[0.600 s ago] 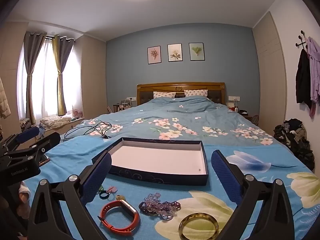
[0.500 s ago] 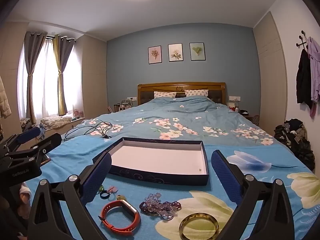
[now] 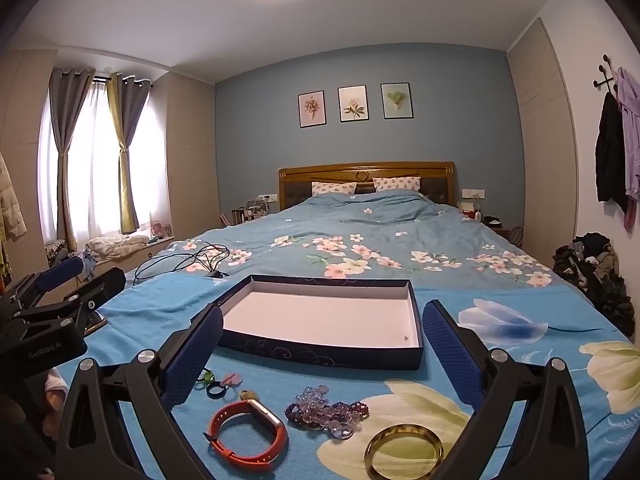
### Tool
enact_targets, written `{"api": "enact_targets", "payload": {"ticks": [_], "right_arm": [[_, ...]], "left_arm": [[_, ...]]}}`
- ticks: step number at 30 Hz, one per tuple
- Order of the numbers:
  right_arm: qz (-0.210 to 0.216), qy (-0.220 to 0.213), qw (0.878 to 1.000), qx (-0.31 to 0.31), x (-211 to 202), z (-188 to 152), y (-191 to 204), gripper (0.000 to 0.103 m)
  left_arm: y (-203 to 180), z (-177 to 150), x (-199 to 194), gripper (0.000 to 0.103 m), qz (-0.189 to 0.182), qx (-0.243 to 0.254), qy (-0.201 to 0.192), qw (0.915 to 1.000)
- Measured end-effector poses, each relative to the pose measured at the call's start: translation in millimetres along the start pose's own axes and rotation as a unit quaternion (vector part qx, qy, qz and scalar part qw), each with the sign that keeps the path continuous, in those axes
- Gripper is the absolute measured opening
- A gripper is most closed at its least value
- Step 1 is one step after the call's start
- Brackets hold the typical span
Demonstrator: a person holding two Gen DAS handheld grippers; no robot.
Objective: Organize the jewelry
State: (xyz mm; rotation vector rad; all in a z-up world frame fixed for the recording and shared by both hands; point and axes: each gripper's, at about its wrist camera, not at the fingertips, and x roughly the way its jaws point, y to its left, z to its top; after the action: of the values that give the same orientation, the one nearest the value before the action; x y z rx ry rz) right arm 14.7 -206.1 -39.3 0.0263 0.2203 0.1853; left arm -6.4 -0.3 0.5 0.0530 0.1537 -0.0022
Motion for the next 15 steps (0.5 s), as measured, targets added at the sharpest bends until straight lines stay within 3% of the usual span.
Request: {"api": "enact_targets", "payload": {"ticks": [15], "right_arm": [[0.005,0.002,1.0,0.003,-0.2,-1.1,0.0,0.096]], "left_arm": [[0.3,-1.6,1.6,0.097,0.001,0.001,-0.001,1.0]]}}
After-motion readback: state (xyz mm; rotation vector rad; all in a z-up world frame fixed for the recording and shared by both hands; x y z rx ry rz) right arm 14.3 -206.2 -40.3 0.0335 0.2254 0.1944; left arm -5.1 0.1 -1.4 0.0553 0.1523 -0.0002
